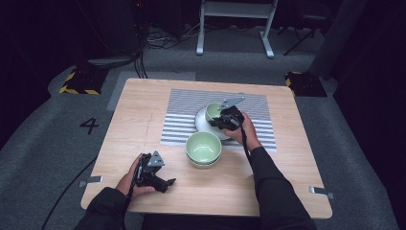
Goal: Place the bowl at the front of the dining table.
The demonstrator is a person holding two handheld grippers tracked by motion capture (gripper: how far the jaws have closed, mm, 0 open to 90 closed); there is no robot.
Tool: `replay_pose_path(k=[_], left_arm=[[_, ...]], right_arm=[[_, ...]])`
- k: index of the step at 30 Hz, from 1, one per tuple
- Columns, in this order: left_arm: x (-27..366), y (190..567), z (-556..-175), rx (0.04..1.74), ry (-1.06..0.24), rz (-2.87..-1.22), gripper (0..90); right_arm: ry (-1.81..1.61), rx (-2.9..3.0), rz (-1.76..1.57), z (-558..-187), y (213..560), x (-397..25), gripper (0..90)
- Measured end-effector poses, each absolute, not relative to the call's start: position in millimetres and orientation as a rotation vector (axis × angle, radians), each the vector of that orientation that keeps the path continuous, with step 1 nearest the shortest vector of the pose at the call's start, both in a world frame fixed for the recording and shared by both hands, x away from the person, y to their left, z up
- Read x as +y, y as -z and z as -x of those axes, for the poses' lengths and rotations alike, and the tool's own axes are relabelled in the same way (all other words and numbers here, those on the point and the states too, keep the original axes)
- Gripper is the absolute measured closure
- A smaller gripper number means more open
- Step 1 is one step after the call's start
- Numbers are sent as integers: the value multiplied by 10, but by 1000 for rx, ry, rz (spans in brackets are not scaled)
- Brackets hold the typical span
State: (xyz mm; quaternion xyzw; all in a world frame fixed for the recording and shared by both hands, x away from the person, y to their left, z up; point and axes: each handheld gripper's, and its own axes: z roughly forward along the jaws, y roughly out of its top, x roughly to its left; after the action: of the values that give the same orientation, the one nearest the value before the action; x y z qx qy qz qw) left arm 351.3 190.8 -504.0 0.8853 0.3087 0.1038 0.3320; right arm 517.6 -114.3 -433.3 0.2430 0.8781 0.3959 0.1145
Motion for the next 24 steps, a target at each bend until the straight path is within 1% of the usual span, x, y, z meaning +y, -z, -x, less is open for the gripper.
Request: replay_pose_path(k=[15, 24], left_arm=[[1909, 5040, -3513, 806, -272, -2313, 3], [1909, 5040, -3513, 806, -273, -2313, 3]], right_arm=[[-1133, 2567, -712, -5203, 4376, -1151, 840], [-1093, 2583, -655, -5171, 4453, -1135, 833]])
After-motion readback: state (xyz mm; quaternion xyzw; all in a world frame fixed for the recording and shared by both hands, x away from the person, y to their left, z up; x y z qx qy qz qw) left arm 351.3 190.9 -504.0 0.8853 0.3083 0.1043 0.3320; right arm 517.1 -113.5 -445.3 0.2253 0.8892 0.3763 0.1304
